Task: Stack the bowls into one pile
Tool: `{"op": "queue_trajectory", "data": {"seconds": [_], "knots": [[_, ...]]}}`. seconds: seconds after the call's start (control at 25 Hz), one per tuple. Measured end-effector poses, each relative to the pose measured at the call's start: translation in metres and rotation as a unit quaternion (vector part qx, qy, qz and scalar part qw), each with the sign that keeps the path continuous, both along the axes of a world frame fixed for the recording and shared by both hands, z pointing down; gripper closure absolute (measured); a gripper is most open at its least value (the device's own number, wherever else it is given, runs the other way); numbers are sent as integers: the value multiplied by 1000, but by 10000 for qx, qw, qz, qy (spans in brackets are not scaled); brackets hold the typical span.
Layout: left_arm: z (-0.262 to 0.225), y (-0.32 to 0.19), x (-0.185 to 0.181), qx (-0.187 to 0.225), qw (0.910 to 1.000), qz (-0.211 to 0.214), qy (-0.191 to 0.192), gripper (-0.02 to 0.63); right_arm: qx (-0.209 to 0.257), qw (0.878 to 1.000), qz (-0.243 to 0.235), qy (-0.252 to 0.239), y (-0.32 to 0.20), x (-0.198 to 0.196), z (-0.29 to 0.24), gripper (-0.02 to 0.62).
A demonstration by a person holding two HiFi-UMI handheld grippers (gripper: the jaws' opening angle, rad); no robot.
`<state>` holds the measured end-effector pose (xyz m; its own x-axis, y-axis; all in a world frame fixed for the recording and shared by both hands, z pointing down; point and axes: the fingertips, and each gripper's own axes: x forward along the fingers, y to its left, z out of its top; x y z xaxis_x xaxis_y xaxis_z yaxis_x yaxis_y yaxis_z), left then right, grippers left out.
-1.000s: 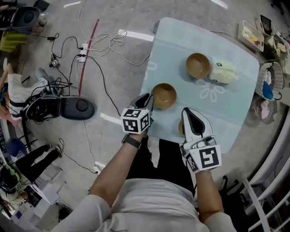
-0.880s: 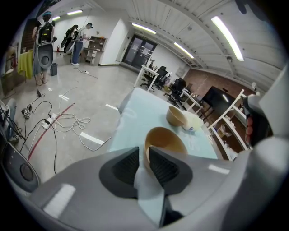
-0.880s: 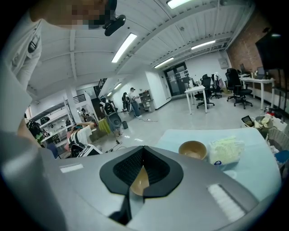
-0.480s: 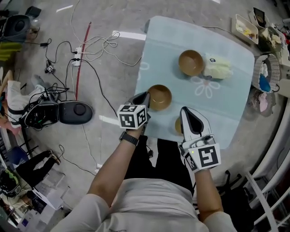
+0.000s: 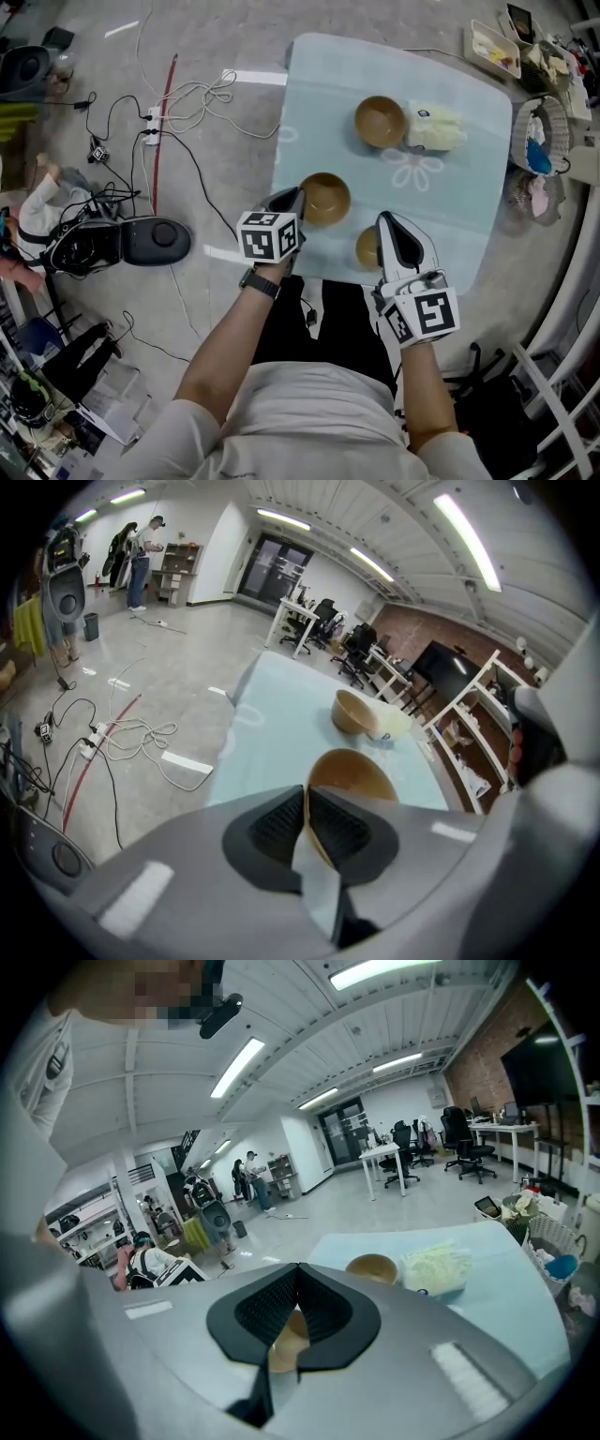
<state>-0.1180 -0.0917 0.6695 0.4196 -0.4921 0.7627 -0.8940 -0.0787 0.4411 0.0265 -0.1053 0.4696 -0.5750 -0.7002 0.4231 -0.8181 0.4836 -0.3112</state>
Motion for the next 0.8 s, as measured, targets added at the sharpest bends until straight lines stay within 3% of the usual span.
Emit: {"op": "queue_trajectory", "data": {"seconds": [0.4,0.8], "knots": [[-39,11,52,126,9971,723,205,584,54,9974,699,-170,5,41,-17,584],[-50,39,122,52,9857,1637,390,584,103,9921,1231,-205,22,74,-24,584]]}}
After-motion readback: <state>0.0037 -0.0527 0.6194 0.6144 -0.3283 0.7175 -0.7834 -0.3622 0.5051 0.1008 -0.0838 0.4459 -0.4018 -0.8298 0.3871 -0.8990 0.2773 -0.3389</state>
